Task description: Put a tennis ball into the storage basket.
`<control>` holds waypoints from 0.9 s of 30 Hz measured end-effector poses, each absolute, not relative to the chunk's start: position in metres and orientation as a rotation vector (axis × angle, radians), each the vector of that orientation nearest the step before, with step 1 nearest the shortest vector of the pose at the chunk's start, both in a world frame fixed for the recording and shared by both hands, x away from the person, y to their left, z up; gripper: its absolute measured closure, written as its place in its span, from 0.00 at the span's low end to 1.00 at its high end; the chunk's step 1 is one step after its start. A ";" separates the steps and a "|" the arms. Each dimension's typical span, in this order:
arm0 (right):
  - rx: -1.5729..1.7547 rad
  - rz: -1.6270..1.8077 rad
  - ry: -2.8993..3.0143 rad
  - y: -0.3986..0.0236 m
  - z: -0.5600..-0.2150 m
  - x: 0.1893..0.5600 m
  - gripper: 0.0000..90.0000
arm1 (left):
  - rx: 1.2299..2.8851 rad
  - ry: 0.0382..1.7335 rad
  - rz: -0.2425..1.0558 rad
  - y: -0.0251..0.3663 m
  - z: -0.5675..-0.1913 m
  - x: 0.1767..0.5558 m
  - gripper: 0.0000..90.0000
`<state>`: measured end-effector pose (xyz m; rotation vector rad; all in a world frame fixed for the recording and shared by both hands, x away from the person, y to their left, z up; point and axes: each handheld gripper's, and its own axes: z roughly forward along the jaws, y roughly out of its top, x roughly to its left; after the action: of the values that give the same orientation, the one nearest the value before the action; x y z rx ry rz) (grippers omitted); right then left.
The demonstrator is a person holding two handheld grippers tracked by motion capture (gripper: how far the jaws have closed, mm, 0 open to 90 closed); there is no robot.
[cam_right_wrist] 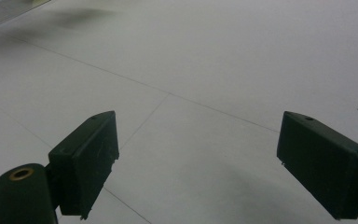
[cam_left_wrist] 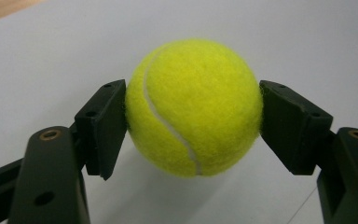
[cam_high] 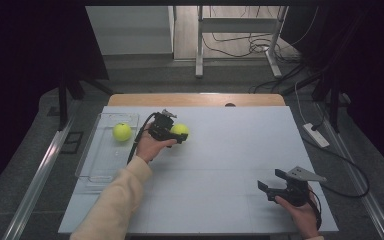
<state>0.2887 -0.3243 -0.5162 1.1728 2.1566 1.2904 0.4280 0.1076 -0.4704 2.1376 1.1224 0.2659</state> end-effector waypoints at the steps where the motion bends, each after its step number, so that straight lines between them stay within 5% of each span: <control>1: 1.172 1.290 2.157 -0.324 -0.516 0.289 0.14 | 2.133 1.121 0.269 0.108 -0.469 0.427 0.31; 27: 1.176 1.291 2.149 -0.325 -0.516 0.289 0.14 | 2.041 1.061 0.311 0.124 -0.446 0.410 0.31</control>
<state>0.2891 -0.3247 -0.5160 1.1758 2.1494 1.2914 0.4103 0.1236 -0.4455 2.0411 1.0611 0.3107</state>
